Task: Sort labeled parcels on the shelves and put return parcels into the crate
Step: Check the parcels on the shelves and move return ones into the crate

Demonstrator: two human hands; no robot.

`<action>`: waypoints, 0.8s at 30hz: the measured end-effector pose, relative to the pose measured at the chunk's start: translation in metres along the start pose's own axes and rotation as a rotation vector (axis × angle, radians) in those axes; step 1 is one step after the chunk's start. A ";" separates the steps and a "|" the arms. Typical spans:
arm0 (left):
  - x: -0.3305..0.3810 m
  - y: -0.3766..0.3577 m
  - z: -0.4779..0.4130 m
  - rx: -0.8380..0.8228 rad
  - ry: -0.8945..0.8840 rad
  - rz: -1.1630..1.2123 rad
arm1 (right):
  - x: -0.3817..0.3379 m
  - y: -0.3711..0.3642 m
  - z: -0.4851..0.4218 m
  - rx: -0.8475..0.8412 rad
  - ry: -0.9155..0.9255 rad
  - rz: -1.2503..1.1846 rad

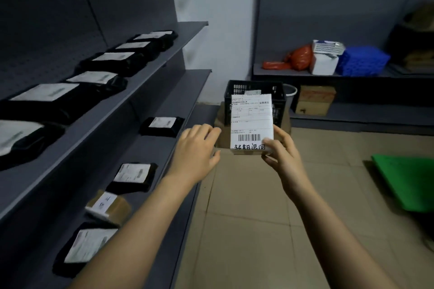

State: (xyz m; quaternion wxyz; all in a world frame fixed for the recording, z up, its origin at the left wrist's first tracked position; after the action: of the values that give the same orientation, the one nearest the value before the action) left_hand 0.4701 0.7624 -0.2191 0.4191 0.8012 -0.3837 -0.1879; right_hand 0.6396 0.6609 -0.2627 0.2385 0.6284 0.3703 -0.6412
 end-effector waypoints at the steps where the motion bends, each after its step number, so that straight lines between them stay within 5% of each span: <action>1: -0.007 -0.008 -0.018 0.006 -0.024 0.011 | 0.000 -0.003 -0.015 0.024 0.003 0.003; 14: -0.039 -0.156 -0.206 -0.029 -0.153 0.127 | 0.025 0.023 -0.222 0.209 0.000 0.031; 24: -0.040 -0.276 -0.372 -0.049 -0.075 0.115 | 0.024 0.070 -0.428 0.175 -0.002 0.052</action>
State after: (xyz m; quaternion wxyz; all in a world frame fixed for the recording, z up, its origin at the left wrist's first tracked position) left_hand 0.8027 1.0869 -0.2295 0.4342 0.7595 -0.4399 -0.2028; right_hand 0.9603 0.9530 -0.2710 0.1997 0.6555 0.2960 -0.6654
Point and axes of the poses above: each hand's wrist, its own z-axis away from the middle knuckle, its own y-axis out of the back of the hand, x = y × z, the point moved 6 cm from there along -z, towards the middle knuckle, and after that the axes turned 5 degrees about y, right-handed, at the moved point
